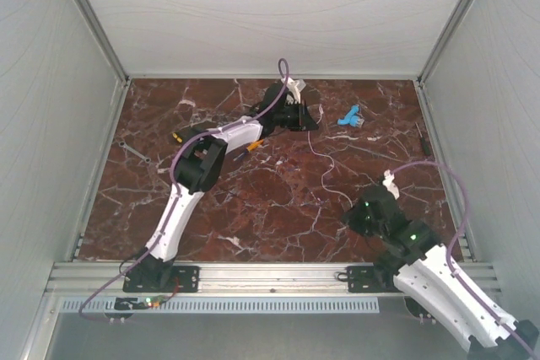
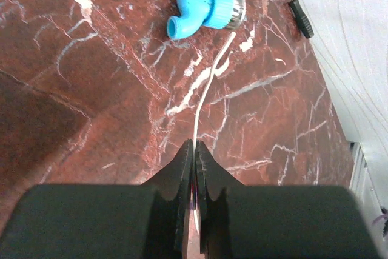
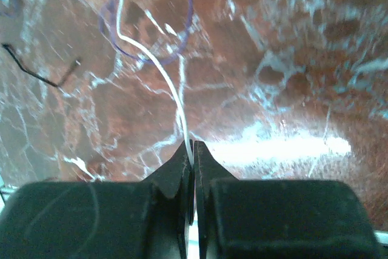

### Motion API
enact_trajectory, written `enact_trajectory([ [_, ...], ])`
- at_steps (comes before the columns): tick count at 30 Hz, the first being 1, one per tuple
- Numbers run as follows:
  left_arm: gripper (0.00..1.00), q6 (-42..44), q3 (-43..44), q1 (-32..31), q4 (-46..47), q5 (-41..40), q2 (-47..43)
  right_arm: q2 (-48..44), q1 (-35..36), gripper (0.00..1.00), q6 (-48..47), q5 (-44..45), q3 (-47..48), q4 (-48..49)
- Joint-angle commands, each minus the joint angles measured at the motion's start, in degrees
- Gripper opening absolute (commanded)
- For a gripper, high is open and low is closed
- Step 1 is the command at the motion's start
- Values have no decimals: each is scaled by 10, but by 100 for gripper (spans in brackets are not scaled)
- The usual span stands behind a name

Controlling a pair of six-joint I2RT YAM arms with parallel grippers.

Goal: Zip-tie the wires
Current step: Place the cable at the center of the board.

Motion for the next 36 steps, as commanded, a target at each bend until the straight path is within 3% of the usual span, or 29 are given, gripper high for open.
enact_trajectory([
  [1, 0, 35, 71, -1, -40, -7, 39, -27, -1, 0, 49, -80, -58, 10],
  [11, 0, 44, 89, -2, -44, 5, 69, -26, -1, 0, 53, -108, -121, 71],
  [15, 7, 45, 76, -2, -38, 9, 65, -18, -1, 5, 51, -128, -131, 88],
  [21, 33, 51, 47, -2, -19, 12, 45, -4, -2, 19, 49, -154, -144, 103],
  [32, 82, 72, -9, -3, 8, 5, -7, -5, -1, 28, 40, -160, -132, 96],
  [36, 89, 80, -26, -3, 15, -6, -27, -8, -1, 30, 21, -158, -119, 97],
])
